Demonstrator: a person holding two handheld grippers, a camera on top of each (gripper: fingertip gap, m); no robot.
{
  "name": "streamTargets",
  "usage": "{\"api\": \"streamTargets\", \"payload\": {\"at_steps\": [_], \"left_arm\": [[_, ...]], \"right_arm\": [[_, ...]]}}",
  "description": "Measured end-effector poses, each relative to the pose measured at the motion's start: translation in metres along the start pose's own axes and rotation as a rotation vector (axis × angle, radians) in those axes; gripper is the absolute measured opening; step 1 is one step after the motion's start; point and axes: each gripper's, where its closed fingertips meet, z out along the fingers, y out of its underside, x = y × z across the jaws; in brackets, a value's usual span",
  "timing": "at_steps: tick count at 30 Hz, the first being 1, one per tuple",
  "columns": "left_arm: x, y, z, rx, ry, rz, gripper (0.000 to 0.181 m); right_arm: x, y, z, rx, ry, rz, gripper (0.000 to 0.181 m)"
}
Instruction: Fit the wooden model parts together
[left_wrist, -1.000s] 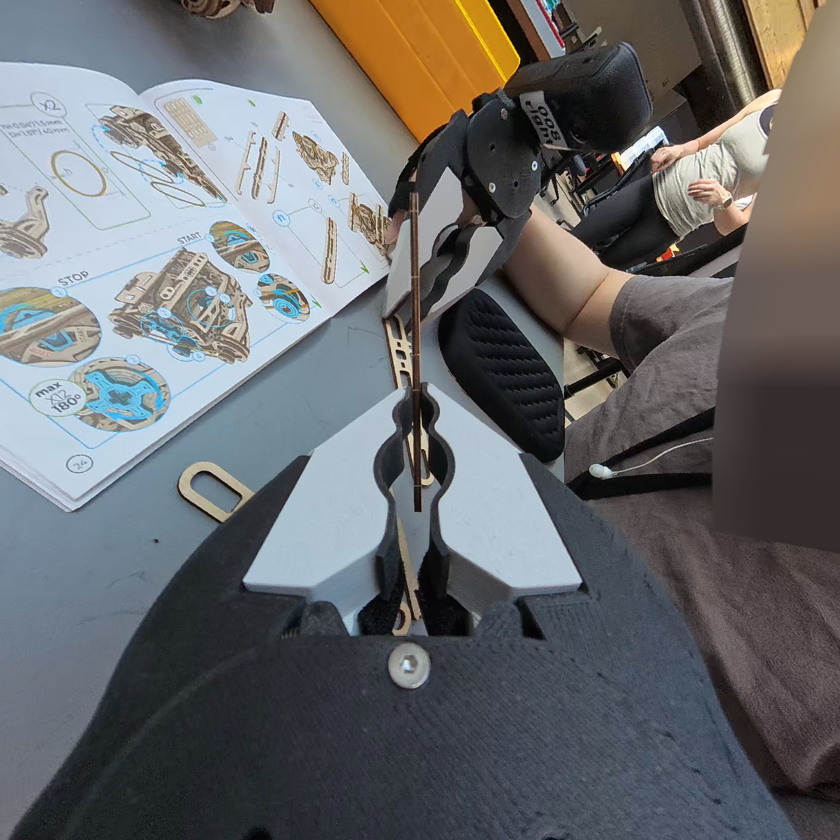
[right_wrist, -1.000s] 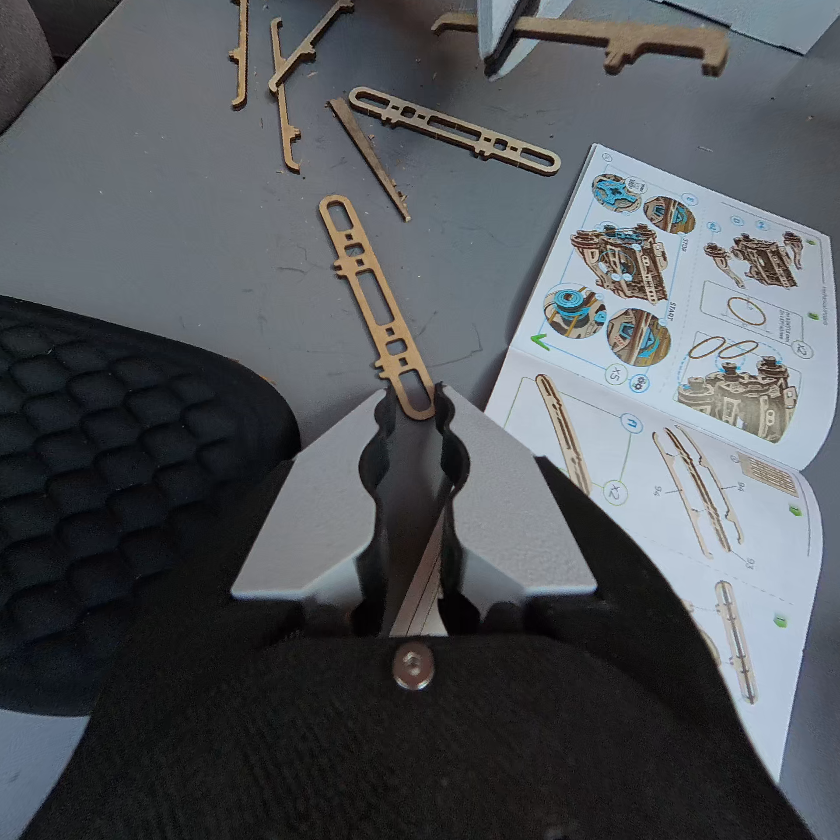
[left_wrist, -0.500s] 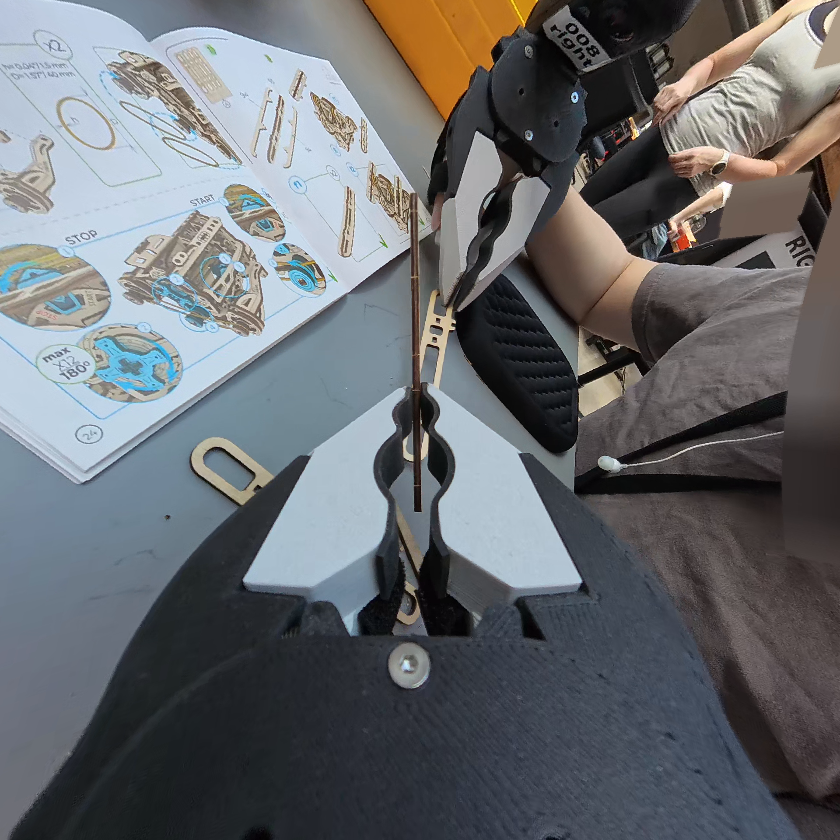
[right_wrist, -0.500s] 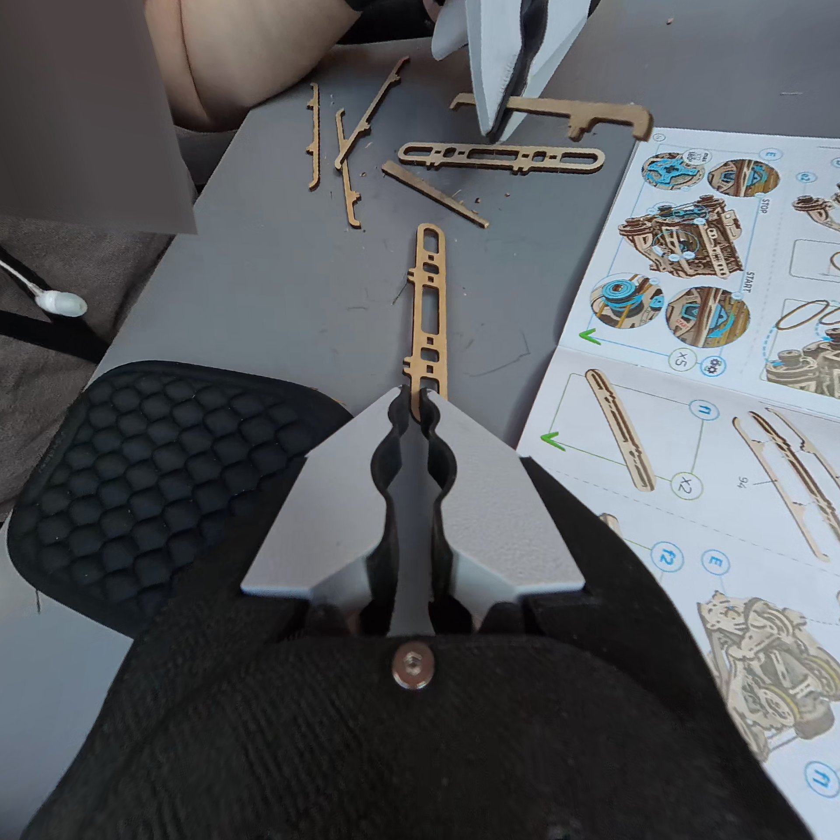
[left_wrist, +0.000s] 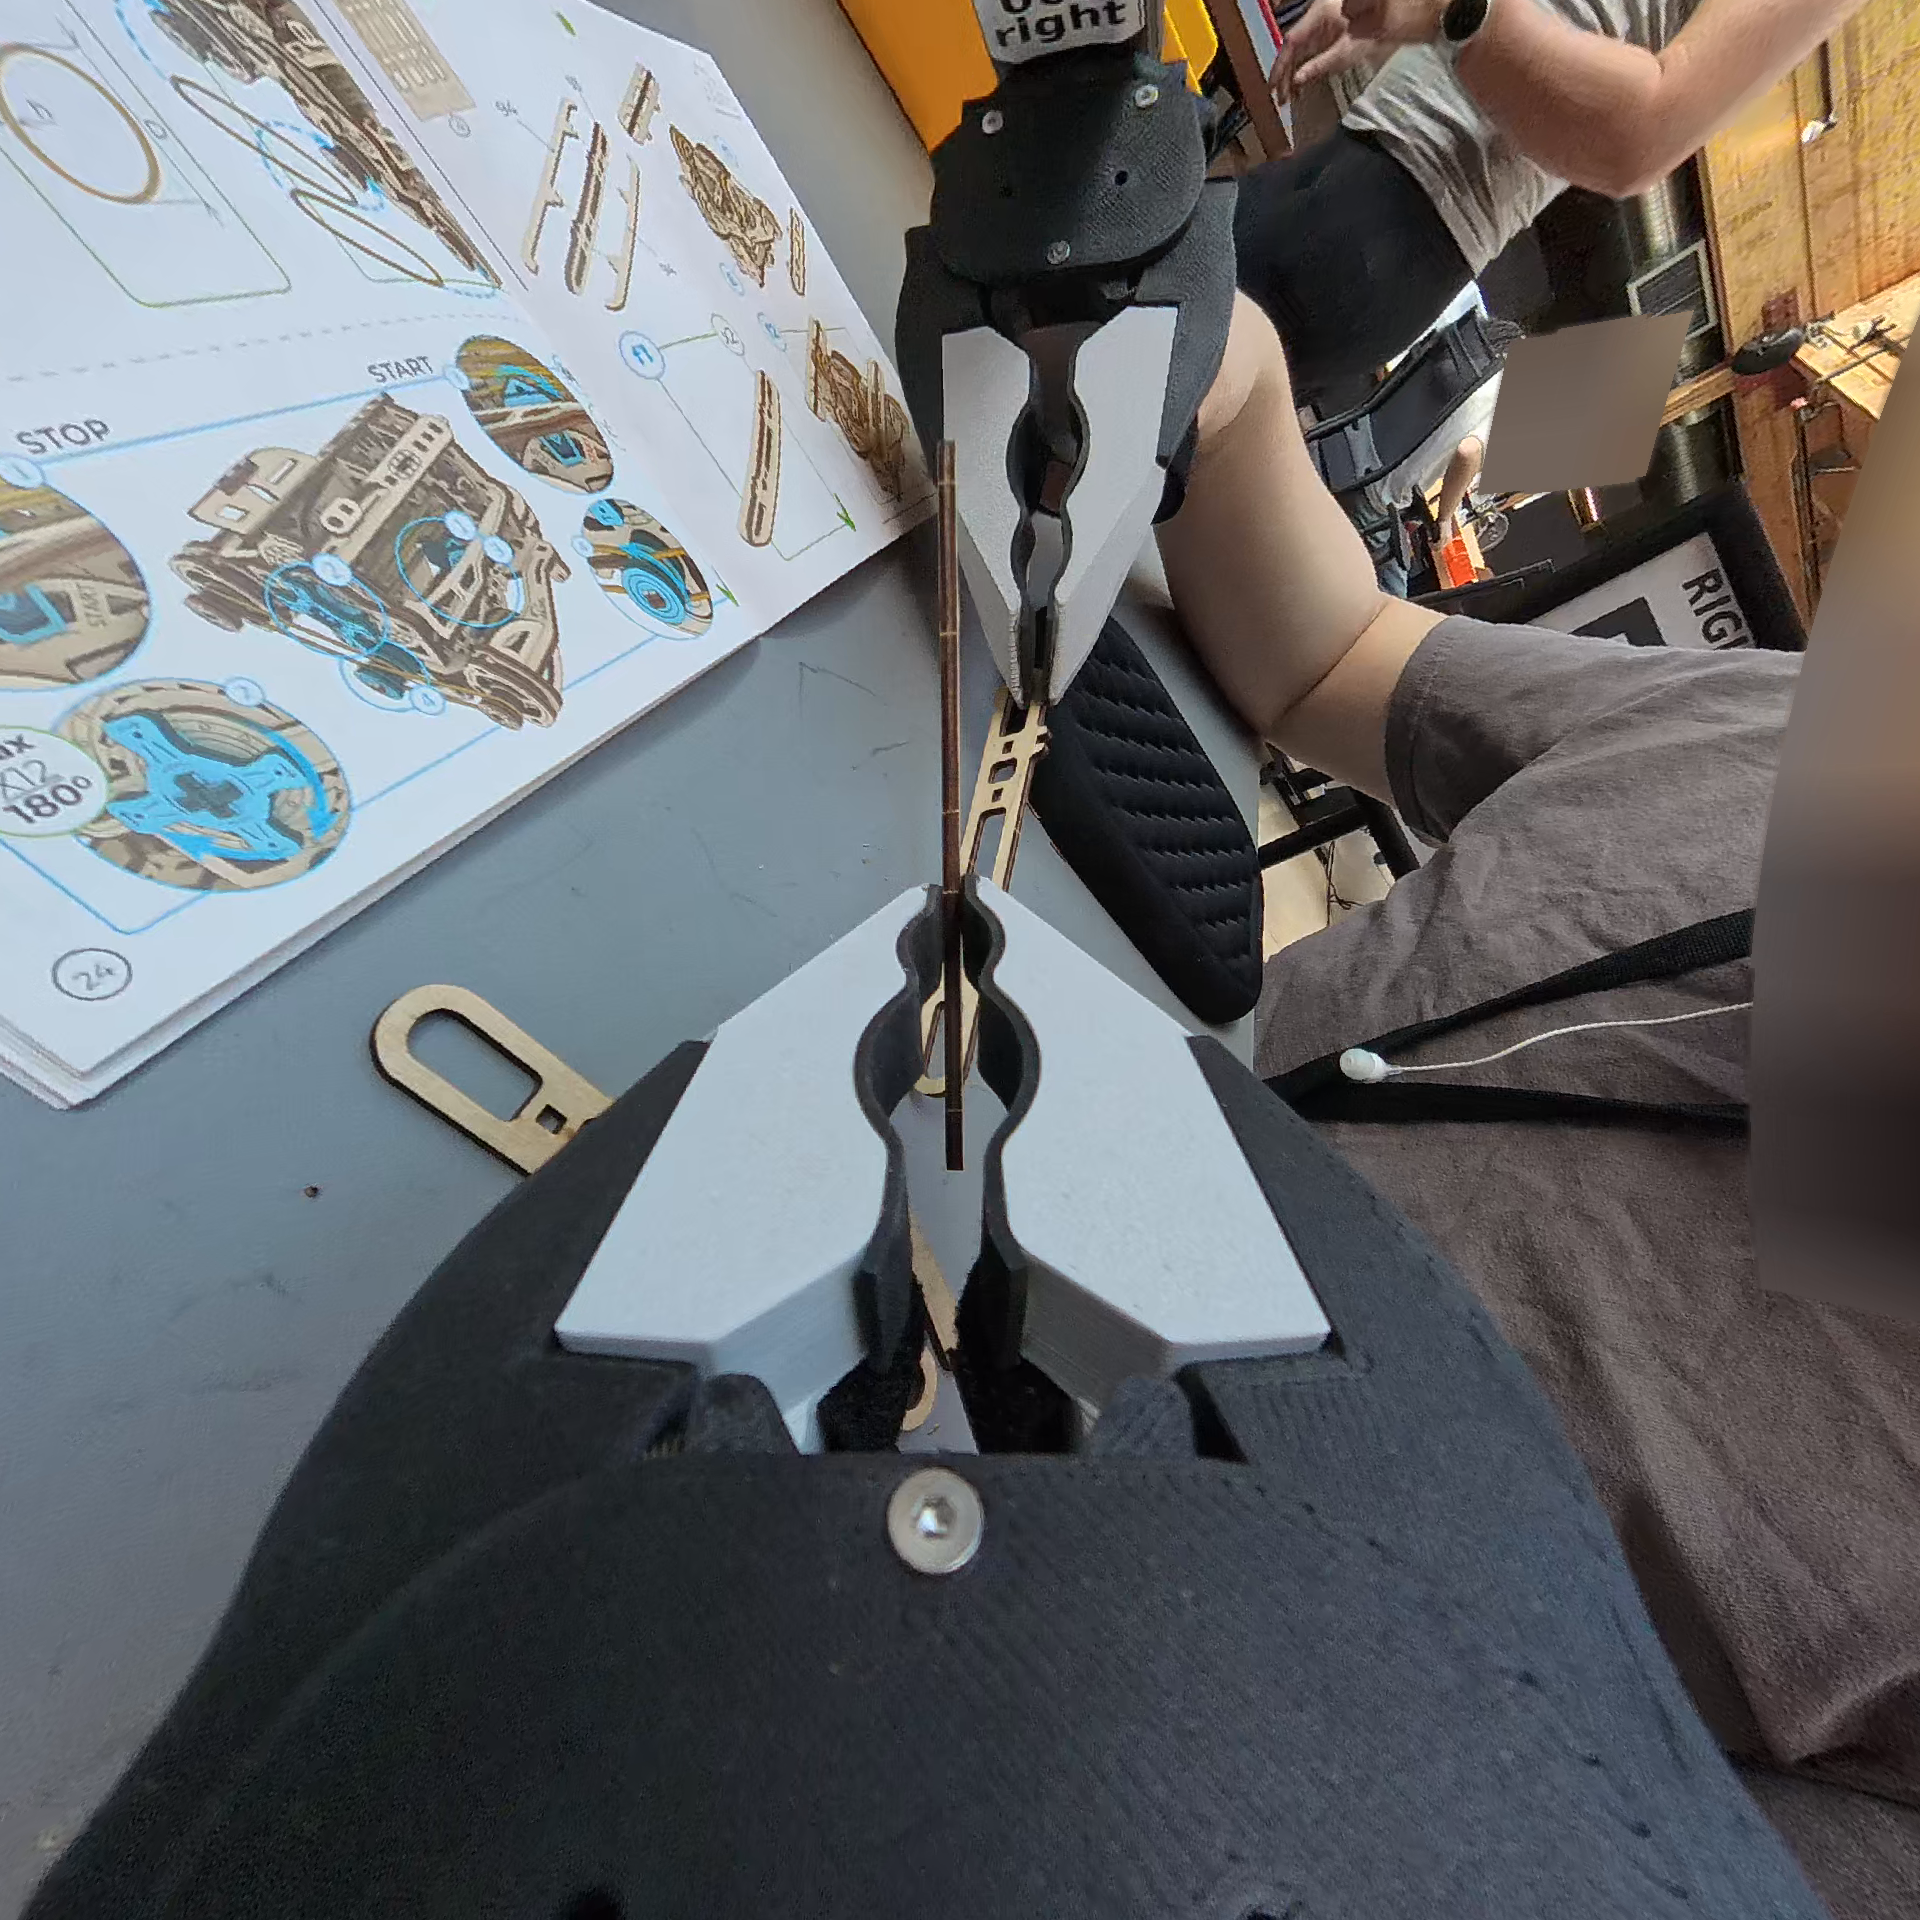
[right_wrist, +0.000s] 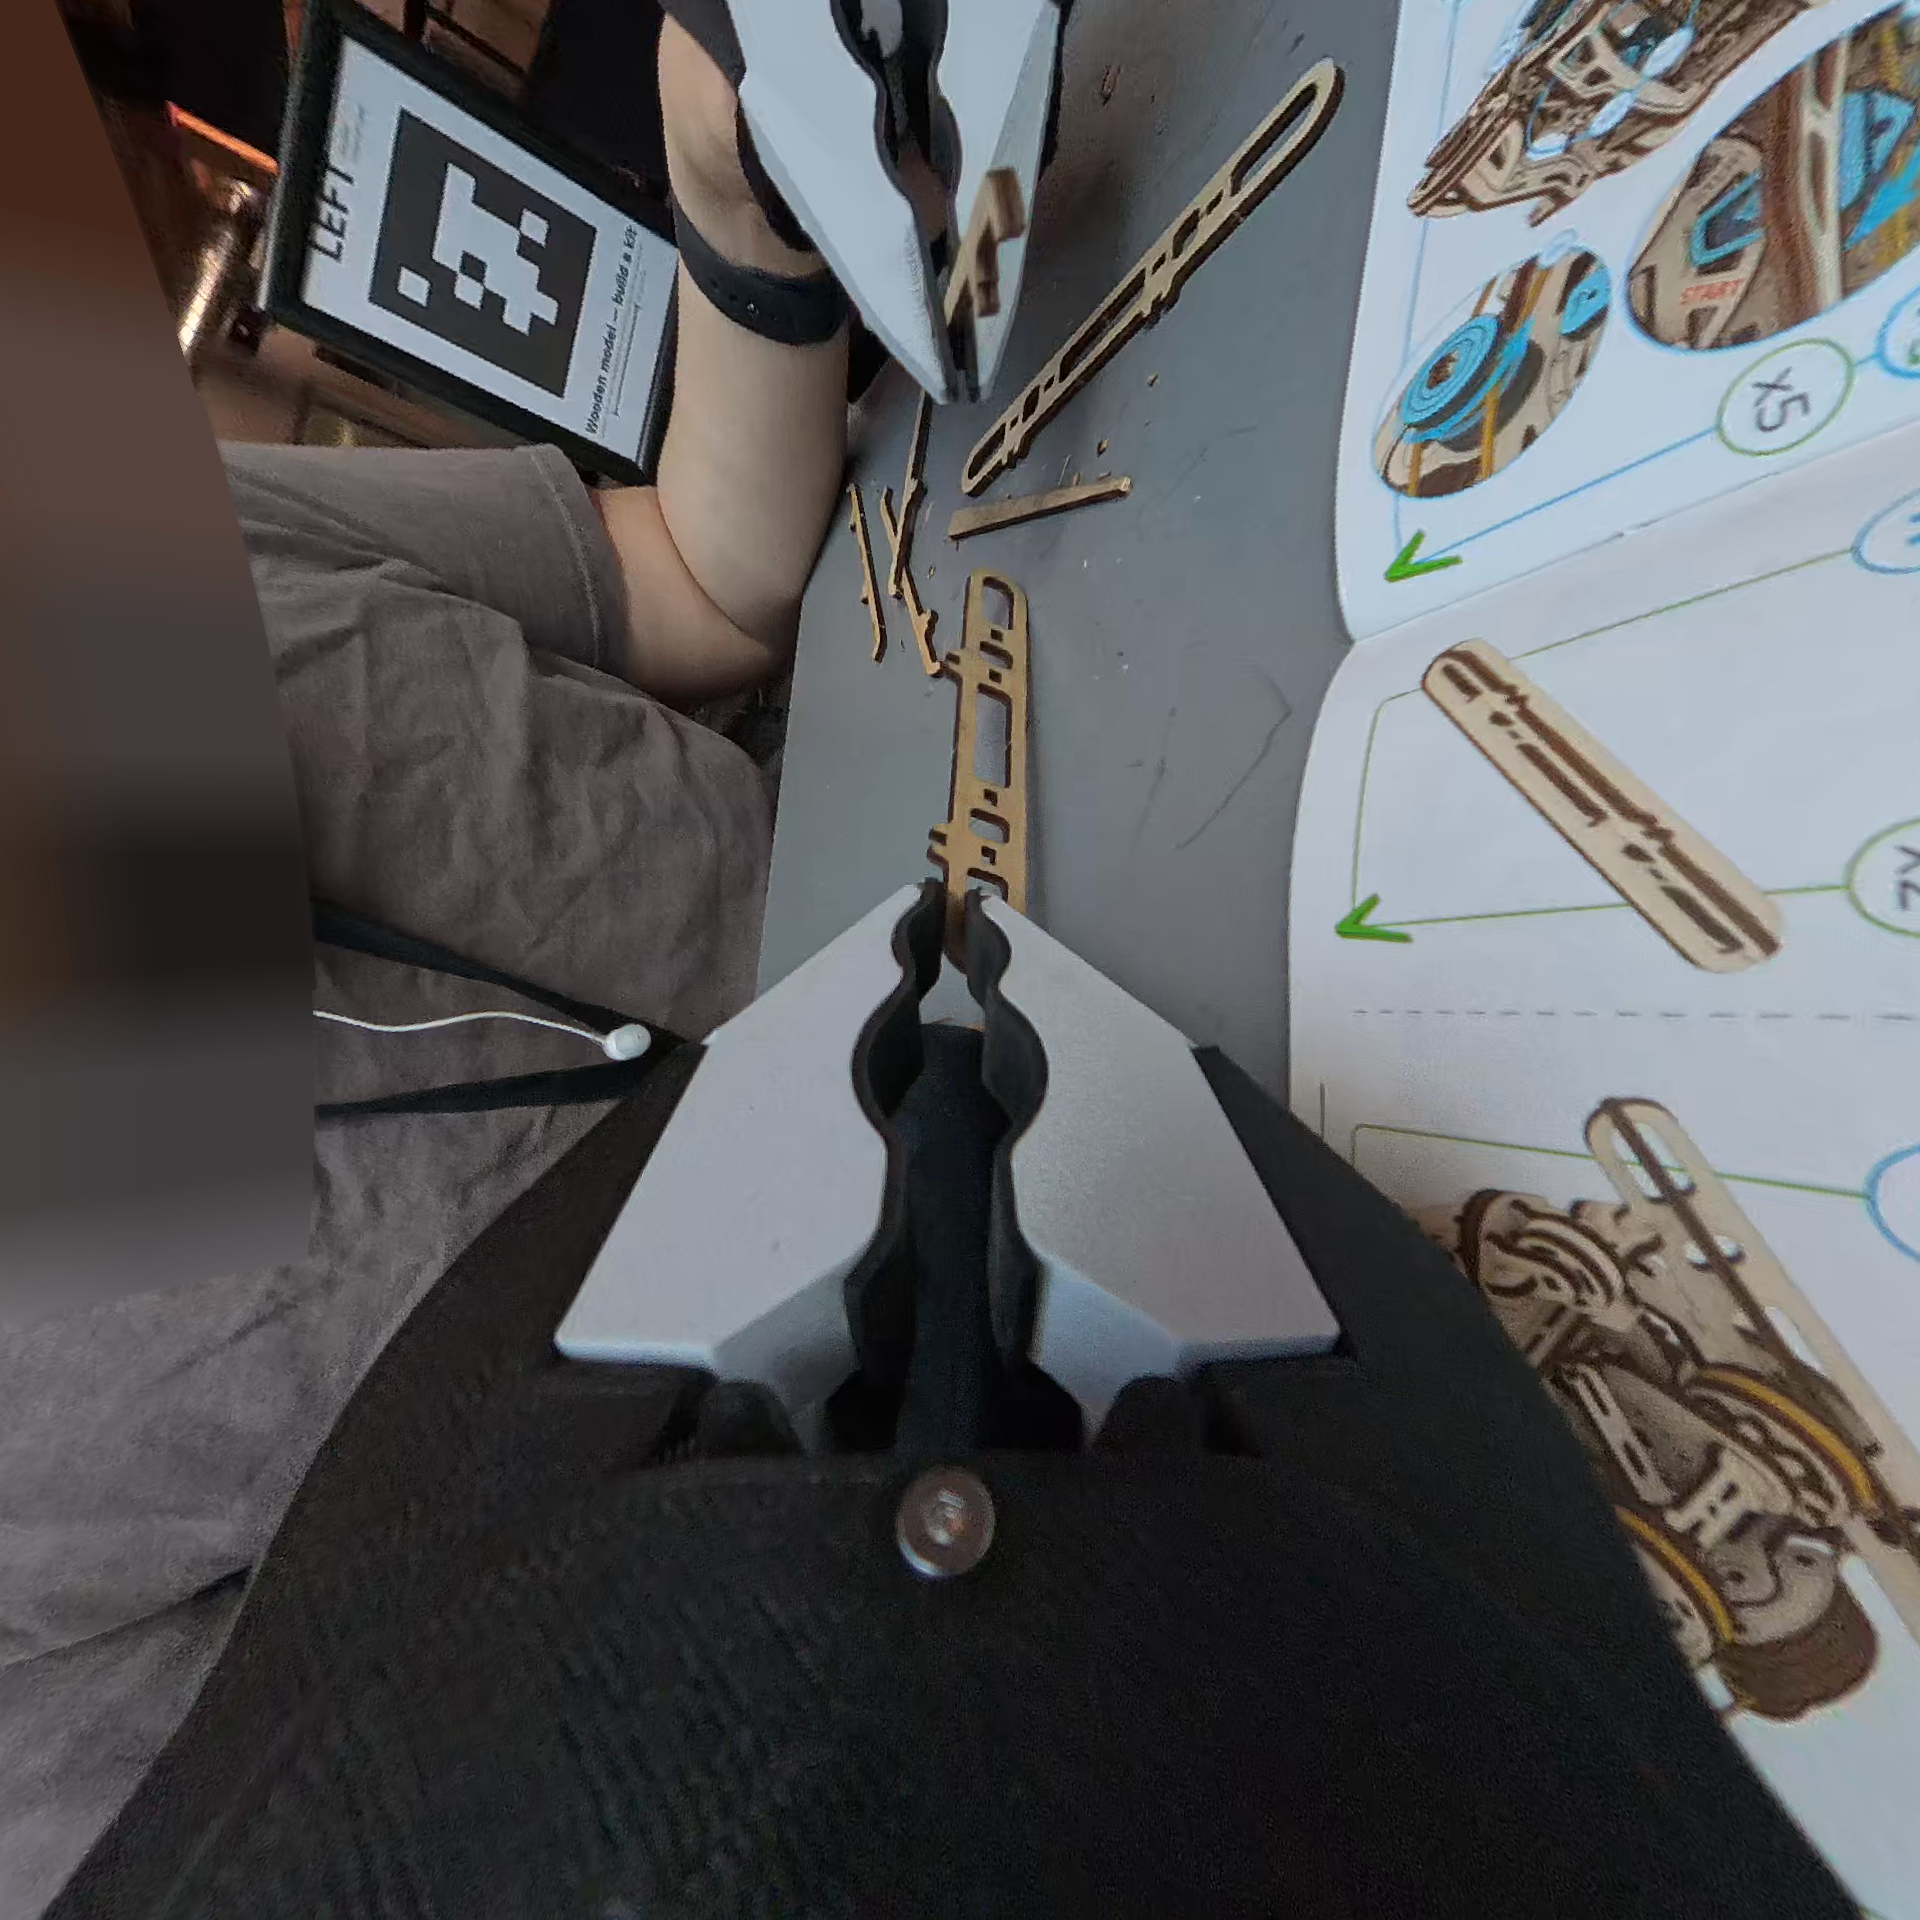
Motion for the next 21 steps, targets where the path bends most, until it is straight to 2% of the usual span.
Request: {"api": "streamTargets", "payload": {"at_steps": [6,11,21], "left_arm": [[-0.001,0.006,0.007,-0.038,0.013,-0.018,0.000],[-0.001,0.009,0.010,-0.051,0.026,-0.033,0.000],[-0.004,0.010,0.013,-0.063,0.014,-0.001,0.000]], "right_arm": [[0.009,-0.003,0.001,0.033,0.008,0.118,0.001],[0.020,0.002,0.001,0.012,0.055,0.113,0.002],[0.012,-0.005,-0.003,0.075,-0.051,0.236,0.001]]}}
